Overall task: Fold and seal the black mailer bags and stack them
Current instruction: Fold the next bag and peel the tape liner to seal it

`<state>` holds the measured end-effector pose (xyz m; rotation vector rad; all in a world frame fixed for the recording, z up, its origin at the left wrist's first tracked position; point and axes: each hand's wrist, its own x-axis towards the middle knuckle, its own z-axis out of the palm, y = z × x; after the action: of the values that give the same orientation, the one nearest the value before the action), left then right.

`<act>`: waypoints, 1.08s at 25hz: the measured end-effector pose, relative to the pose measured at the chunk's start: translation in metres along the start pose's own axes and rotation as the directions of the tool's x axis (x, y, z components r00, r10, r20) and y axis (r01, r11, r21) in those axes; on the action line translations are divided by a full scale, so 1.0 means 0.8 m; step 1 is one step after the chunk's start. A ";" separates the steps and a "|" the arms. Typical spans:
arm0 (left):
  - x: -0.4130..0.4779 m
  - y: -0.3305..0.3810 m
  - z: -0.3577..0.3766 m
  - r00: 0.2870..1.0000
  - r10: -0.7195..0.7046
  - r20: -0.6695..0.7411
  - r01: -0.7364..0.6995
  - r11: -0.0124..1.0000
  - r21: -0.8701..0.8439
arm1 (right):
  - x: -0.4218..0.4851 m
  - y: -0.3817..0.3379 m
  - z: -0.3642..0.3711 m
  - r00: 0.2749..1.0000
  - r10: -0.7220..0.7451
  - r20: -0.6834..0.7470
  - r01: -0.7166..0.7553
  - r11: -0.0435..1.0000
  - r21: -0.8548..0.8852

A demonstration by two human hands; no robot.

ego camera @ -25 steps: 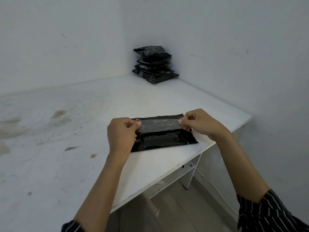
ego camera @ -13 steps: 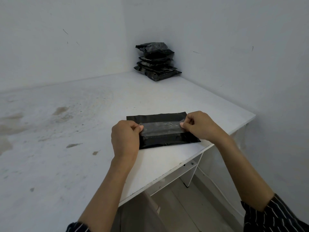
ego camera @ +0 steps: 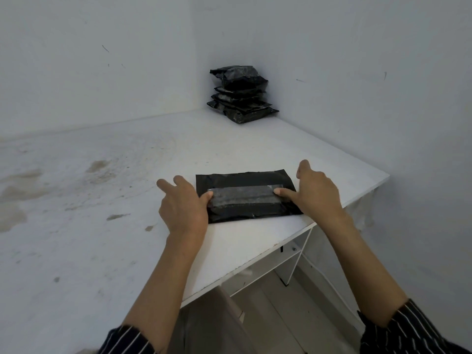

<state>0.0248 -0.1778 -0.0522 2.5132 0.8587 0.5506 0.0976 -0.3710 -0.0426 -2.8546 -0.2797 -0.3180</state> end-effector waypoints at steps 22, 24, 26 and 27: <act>-0.017 0.032 0.019 0.791 0.605 0.089 -0.581 0.788 -0.202 | -0.034 -0.022 0.031 0.932 -0.162 -0.325 0.305 0.835 0.457; -0.006 0.044 0.034 0.789 0.588 0.179 -0.579 0.809 -0.104 | -0.018 -0.038 0.038 0.972 -0.176 -0.156 0.219 0.920 0.326; -0.001 0.043 0.051 0.786 0.537 0.307 -0.566 0.824 0.008 | -0.011 -0.043 0.049 0.983 -0.183 0.033 0.175 0.971 0.162; 0.001 0.039 0.056 0.791 0.512 0.334 -0.558 0.828 0.054 | -0.009 -0.041 0.052 0.982 -0.170 0.078 0.160 0.979 0.123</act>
<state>0.0621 -0.2117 -0.0737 2.8810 0.0498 0.2459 0.0917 -0.3295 -0.0757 -2.7399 -0.5369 -0.2001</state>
